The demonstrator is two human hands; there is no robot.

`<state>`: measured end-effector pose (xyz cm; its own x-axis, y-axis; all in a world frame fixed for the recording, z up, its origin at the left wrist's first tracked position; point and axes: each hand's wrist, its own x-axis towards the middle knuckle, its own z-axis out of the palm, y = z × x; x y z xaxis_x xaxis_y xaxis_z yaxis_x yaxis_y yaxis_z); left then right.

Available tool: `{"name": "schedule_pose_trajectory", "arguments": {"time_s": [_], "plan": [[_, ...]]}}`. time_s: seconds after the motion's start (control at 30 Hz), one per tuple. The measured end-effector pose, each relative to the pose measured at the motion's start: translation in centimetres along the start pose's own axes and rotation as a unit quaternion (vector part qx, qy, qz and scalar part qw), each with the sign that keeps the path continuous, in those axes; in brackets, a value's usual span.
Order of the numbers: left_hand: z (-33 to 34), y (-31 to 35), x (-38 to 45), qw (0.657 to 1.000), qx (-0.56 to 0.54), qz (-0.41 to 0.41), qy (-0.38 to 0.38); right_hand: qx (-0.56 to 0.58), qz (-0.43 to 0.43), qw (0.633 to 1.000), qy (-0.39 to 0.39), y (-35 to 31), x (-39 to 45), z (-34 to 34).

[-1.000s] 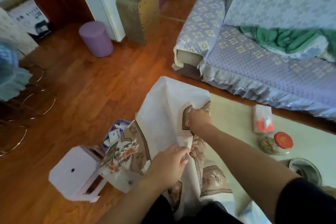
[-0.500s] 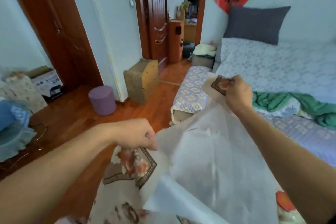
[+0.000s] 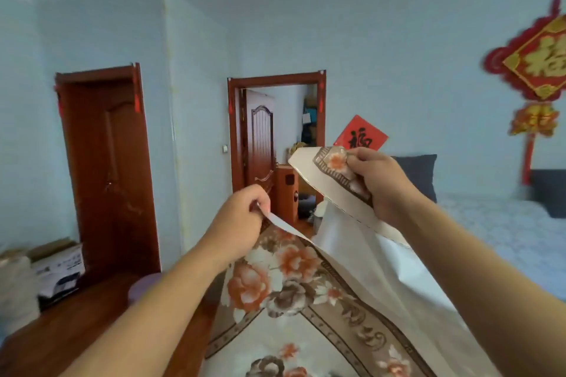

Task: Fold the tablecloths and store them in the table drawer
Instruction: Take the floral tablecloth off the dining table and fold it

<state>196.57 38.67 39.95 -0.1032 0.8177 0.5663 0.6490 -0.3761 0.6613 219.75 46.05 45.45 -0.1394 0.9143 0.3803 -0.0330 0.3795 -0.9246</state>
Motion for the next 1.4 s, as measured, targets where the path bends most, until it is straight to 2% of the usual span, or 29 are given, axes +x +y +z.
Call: {"name": "schedule_pose_trajectory", "arguments": {"time_s": [0.07,0.17,0.3,0.4,0.53,0.6,0.67,0.73,0.8,0.87,0.9,0.97,1.03,1.1,1.23,1.33,1.4], "plan": [[2.1,-1.0,-1.7,0.999,-0.036,-0.024,0.026,0.030,0.023,0.999,-0.015,0.7,-0.6,0.2],[4.2,-1.9,-3.8,0.992,-0.121,-0.030,0.002,0.080,0.079,0.992,-0.049,2.8,-1.7,0.6],[5.1,-3.8,-5.3,0.989,-0.143,0.025,-0.015,0.106,0.141,0.976,-0.124,6.8,-3.0,0.3],[5.0,-4.3,-5.6,0.990,-0.119,0.075,-0.004,0.109,0.168,0.959,-0.202,9.0,-4.3,-0.1],[4.4,-3.2,-5.0,0.983,-0.132,0.101,-0.081,0.086,0.208,0.939,-0.261,11.1,-5.3,0.3],[4.3,-2.5,-5.1,0.972,-0.176,0.093,-0.123,0.106,0.219,0.931,-0.271,11.8,-5.4,0.6],[4.6,-2.2,-5.2,0.973,-0.199,0.067,-0.096,0.121,0.221,0.925,-0.283,12.1,-5.4,0.8],[5.0,-2.3,-5.2,0.981,-0.181,0.053,-0.045,0.070,0.215,0.930,-0.290,12.0,-5.7,1.2],[5.4,-2.3,-5.2,0.987,-0.150,0.054,-0.009,-0.066,0.170,0.948,-0.262,11.3,-6.4,1.6],[5.8,-1.9,-5.3,0.991,-0.119,0.062,0.012,-0.183,0.072,0.964,-0.182,9.8,-7.7,1.6],[5.9,-1.6,-5.4,0.992,-0.109,0.064,0.016,-0.176,0.017,0.971,-0.159,9.0,-8.4,1.4],[6.0,-0.7,-5.5,0.993,-0.094,0.065,0.018,-0.139,-0.049,0.973,-0.177,7.5,-10.0,0.8],[6.0,0.0,-5.6,0.996,-0.070,0.058,0.019,-0.191,-0.082,0.960,-0.185,6.8,-10.9,0.6],[6.1,0.6,-5.9,0.997,-0.052,0.055,0.018,-0.227,-0.091,0.957,-0.154,6.5,-11.3,0.8],[6.4,0.7,-6.2,0.996,-0.068,0.048,0.021,-0.233,-0.035,0.966,-0.109,6.3,-11.4,0.3],[6.5,0.0,-6.3,0.995,-0.094,0.032,0.017,-0.350,-0.038,0.935,-0.049,6.6,-9.0,-0.4],[6.1,0.0,-6.6,0.992,-0.123,0.012,-0.011,-0.415,-0.032,0.909,0.036,6.2,-5.7,-1.6]]}}
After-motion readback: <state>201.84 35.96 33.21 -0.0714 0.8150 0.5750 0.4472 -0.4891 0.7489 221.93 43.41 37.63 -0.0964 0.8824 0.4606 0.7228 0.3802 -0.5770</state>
